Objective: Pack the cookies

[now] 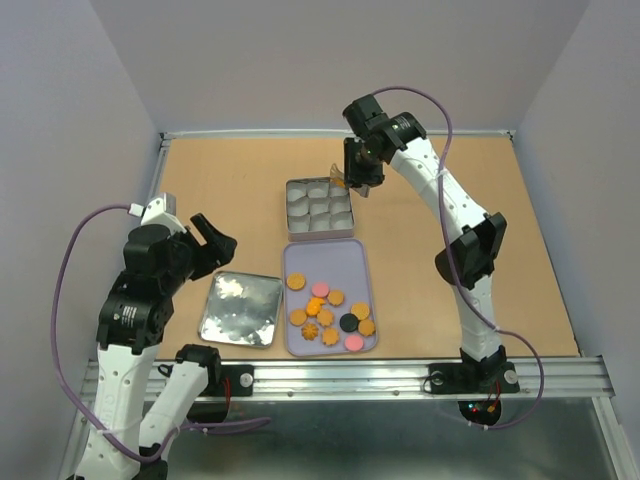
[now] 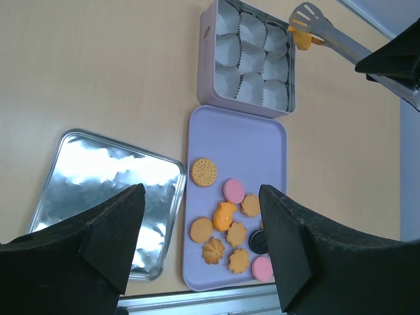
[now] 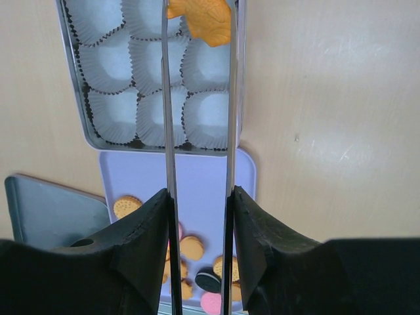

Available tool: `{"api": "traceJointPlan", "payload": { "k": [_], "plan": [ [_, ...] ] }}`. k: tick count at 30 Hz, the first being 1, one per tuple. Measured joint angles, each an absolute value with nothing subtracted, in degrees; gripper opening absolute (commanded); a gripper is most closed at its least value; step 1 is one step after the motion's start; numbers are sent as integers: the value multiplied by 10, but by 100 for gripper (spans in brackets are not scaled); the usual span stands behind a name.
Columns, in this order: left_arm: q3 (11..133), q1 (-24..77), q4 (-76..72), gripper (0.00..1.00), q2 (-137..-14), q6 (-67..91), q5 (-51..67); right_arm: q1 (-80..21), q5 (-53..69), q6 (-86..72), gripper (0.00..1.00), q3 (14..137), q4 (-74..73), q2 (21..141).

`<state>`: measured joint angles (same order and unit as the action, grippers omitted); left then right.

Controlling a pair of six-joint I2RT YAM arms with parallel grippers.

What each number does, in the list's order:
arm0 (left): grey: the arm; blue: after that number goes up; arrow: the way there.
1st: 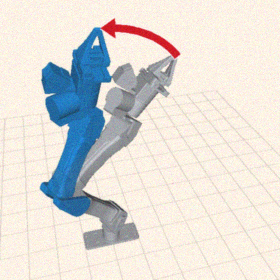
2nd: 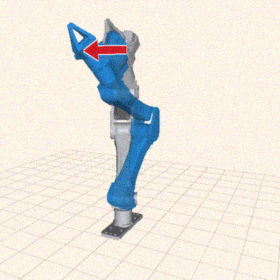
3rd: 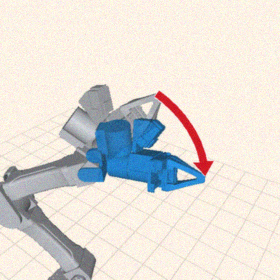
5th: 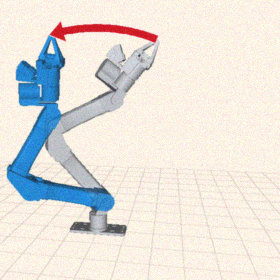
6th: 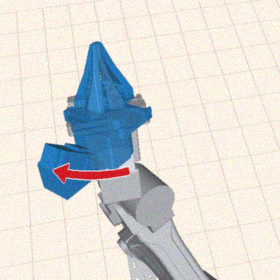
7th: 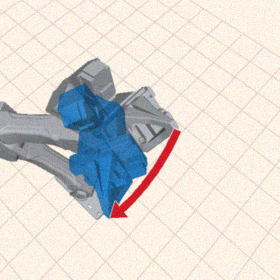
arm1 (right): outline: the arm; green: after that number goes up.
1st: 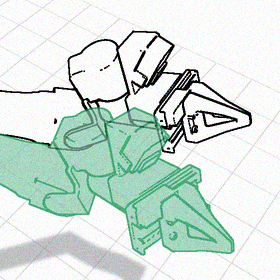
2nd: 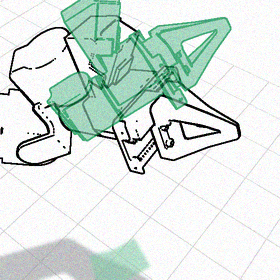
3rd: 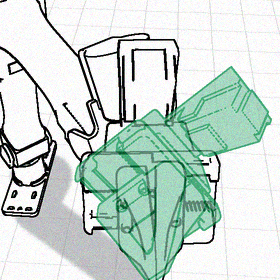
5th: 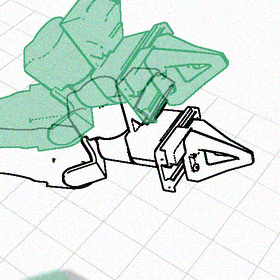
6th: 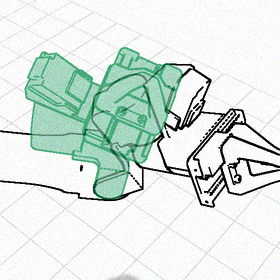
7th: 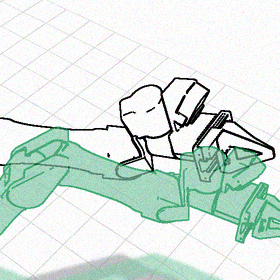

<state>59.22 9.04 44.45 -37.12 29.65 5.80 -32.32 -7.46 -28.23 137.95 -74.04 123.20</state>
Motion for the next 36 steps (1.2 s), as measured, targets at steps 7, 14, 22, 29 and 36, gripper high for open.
{"api": "traceJointPlan", "payload": {
  "k": [7,14,22,29,36],
  "plan": [
    [593,90,444,81,-384,298,58,-323,-76,-278,45,1380,-722,1259],
    [601,90,444,81,-394,291,53,-323,-82,-273,50,1380,-709,1283],
    [601,90,444,81,-394,288,51,-323,-89,-268,56,1378,-695,1286],
    [601,90,437,81,-396,285,51,-323,-91,-268,56,1378,-690,1287],
    [601,90,426,81,-402,281,51,-323,-90,-268,56,1378,-689,1287]
  ]
}}
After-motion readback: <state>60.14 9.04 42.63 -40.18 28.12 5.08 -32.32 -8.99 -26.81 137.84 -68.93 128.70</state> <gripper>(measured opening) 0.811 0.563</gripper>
